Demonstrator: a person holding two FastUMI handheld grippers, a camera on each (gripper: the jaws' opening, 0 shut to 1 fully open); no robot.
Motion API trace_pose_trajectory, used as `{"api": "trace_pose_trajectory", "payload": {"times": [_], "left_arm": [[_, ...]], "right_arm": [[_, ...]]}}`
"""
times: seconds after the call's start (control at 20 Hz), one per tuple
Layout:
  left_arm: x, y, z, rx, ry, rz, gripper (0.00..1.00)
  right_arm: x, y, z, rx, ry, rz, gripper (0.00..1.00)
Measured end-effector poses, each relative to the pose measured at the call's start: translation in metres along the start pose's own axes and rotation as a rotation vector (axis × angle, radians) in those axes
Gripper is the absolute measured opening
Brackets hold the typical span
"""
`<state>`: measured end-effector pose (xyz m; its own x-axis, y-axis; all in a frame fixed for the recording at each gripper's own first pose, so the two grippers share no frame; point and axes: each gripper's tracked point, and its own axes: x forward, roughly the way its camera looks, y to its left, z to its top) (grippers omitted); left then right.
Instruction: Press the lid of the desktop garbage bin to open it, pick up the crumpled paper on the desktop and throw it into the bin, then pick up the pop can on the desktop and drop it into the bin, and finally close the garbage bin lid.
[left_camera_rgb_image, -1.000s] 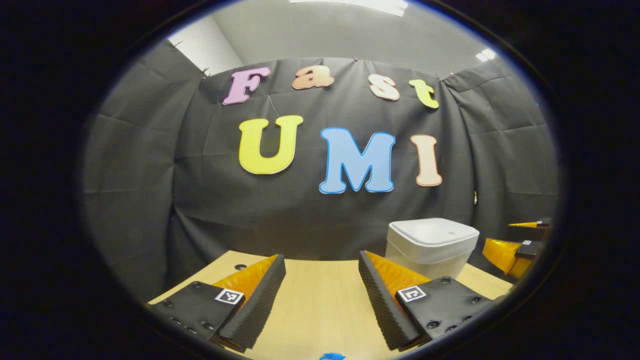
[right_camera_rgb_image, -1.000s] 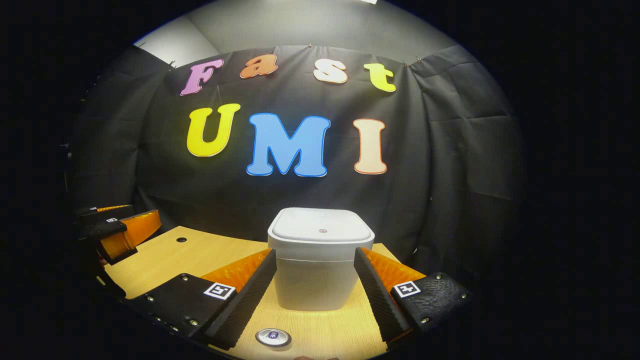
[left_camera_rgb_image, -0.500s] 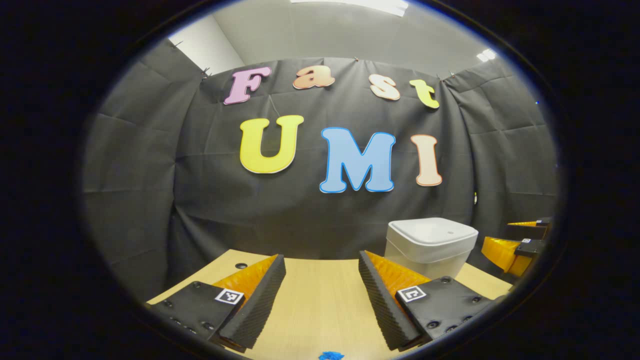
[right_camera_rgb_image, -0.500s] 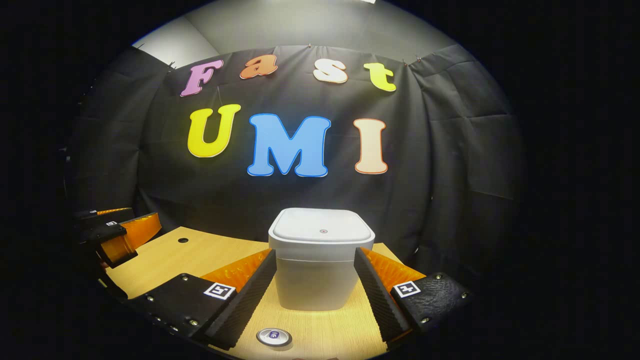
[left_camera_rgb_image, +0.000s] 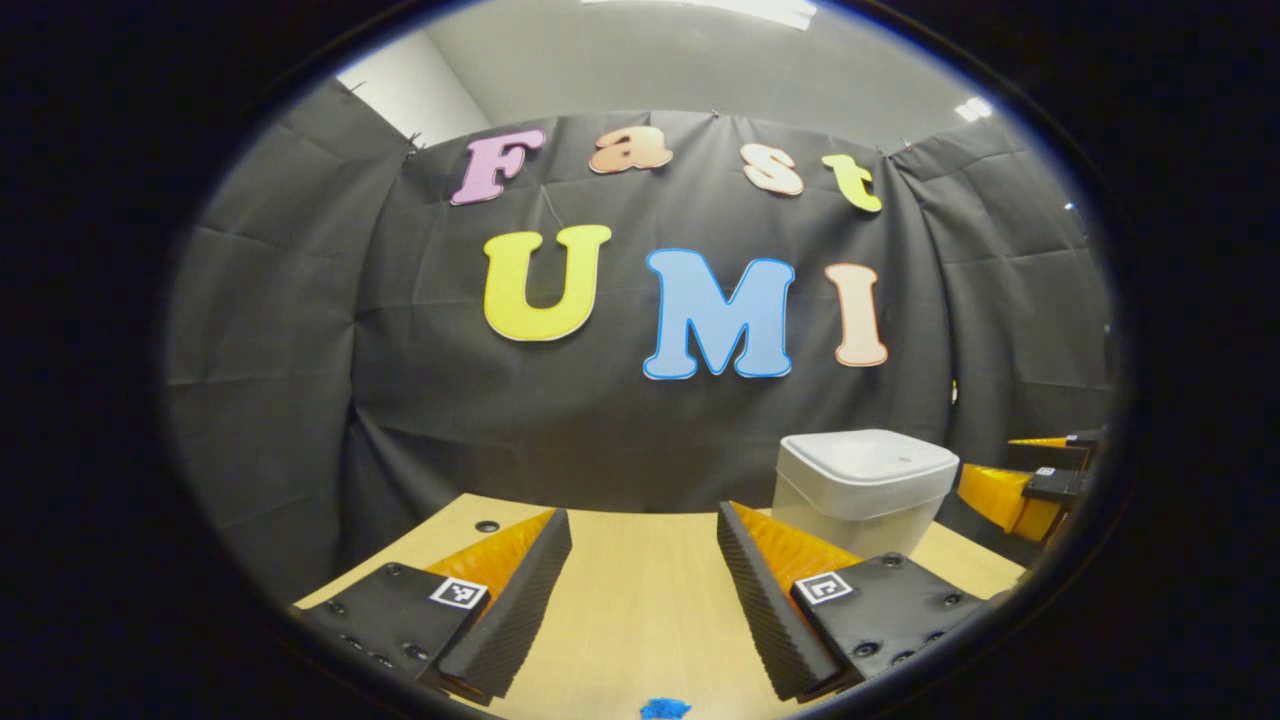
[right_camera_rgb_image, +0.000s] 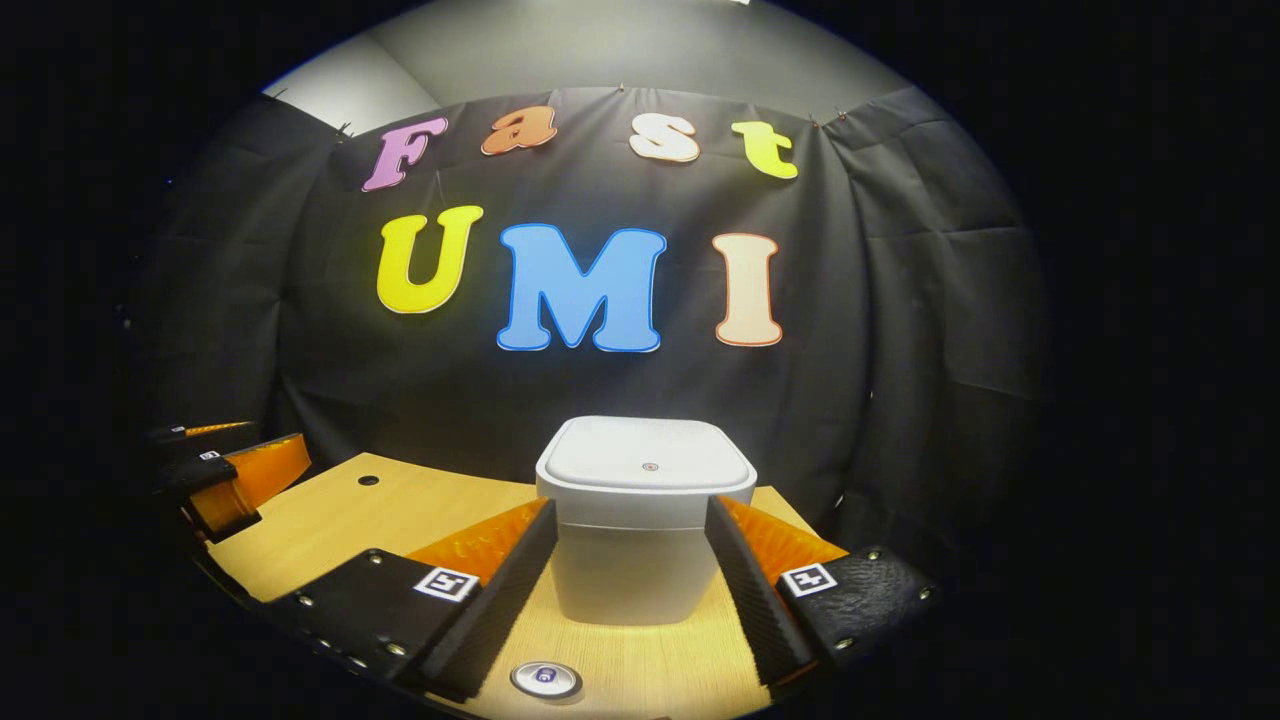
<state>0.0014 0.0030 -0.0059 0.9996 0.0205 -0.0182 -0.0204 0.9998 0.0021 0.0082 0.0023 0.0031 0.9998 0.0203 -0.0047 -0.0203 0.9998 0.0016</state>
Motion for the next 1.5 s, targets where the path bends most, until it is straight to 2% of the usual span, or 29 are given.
{"api": "trace_pose_trajectory", "payload": {"times": [0.05,0.1,0.25,0.35,0.4,0.45,0.5,0.55,0.6,0.65,0.7,1.0,1.2,1.5], "left_arm": [[0.000,0.000,0.000,0.003,-0.001,0.002,0.96],[0.000,0.000,0.000,0.005,-0.002,0.003,0.96],[0.001,0.000,-0.001,0.011,-0.005,0.005,0.96],[0.002,0.000,-0.001,0.013,-0.007,0.006,0.96],[0.002,0.001,-0.002,0.015,-0.007,0.006,0.96],[0.002,0.001,-0.002,0.017,-0.007,0.008,0.96],[0.002,0.001,-0.002,0.018,-0.007,0.008,0.96],[0.002,0.001,-0.002,0.019,-0.005,0.008,0.96],[0.002,0.001,-0.002,0.021,-0.006,0.009,0.96],[0.002,0.001,-0.002,0.021,-0.004,0.009,0.96],[0.003,0.001,-0.002,0.021,-0.003,0.009,0.96],[0.003,0.000,-0.001,0.022,0.001,0.011,0.96],[0.002,0.000,0.004,0.022,-0.010,0.022,0.96],[0.003,-0.001,0.007,-0.011,-0.016,0.022,0.96]], "right_arm": [[0.011,-0.004,0.002,-0.001,0.003,0.000,0.96],[0.018,-0.006,0.004,-0.002,0.004,-0.004,0.77],[0.027,-0.010,0.007,0.016,0.012,-0.009,0.65],[0.034,-0.020,0.003,0.020,0.028,-0.051,0.43],[0.040,-0.022,0.002,0.023,0.030,-0.047,0.29],[0.049,-0.023,0.003,0.017,0.033,-0.048,0.26],[0.050,-0.030,0.004,0.022,0.044,-0.089,0.26],[0.063,-0.029,0.001,0.044,0.043,-0.059,0.14],[0.066,-0.028,0.001,0.067,0.052,-0.040,0.08],[0.076,-0.032,-0.003,0.088,0.067,-0.051,0.07],[0.080,-0.032,-0.001,0.106,0.075,-0.036,0.02],[0.123,-0.025,0.005,0.097,0.121,0.030,0.01],[0.132,-0.023,0.000,0.065,0.203,0.050,0.01],[0.134,-0.021,-0.011,0.091,0.318,0.079,0.01]]}}
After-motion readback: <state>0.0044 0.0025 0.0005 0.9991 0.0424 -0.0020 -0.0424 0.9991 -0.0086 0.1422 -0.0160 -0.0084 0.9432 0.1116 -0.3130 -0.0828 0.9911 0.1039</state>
